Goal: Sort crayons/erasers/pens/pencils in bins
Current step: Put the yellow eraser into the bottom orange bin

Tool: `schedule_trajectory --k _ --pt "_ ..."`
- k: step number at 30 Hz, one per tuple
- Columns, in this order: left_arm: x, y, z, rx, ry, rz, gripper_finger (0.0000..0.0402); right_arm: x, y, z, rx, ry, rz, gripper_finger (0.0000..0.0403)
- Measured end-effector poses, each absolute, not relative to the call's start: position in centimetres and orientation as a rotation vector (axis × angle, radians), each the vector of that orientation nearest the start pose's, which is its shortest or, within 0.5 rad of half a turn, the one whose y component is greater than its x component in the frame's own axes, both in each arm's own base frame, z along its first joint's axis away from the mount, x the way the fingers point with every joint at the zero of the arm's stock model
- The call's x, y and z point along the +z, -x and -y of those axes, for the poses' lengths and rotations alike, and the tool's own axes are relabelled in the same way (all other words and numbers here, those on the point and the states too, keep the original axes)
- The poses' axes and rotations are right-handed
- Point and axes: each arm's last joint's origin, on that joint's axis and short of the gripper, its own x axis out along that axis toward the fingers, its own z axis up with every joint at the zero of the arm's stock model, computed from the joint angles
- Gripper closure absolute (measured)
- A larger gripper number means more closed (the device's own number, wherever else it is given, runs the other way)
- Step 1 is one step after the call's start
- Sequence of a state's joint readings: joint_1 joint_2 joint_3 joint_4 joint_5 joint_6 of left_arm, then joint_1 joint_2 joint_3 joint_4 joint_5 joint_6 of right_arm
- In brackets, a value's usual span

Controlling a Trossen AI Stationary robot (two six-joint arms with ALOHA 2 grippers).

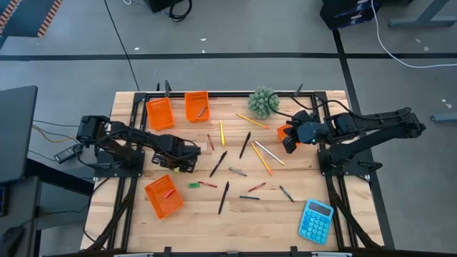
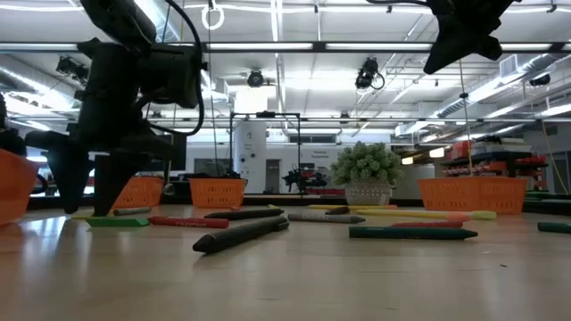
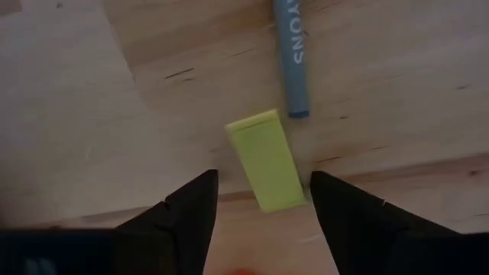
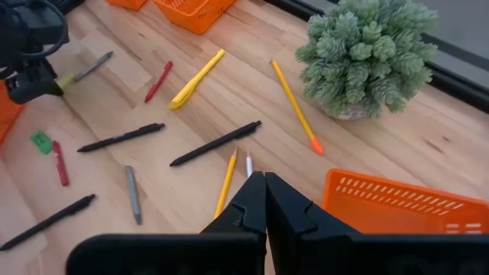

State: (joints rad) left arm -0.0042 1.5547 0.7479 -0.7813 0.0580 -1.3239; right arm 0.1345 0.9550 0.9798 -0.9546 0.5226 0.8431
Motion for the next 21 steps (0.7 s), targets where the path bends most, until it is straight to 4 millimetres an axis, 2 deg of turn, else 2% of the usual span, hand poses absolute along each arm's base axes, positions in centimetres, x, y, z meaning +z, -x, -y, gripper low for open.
schedule_trajectory --k 8,21 --pt "13.52 -22.87 0.00 0.989 1.060 -1.350 0.0217 31.07 -16.69 -0.79 -0.693 -0.472 -0.666 0.0395" --pt "13.60 -23.10 0.06 0.897 1.028 -1.366 0.0300 31.16 -16.65 -0.59 -0.750 -0.436 -0.628 0.0395"
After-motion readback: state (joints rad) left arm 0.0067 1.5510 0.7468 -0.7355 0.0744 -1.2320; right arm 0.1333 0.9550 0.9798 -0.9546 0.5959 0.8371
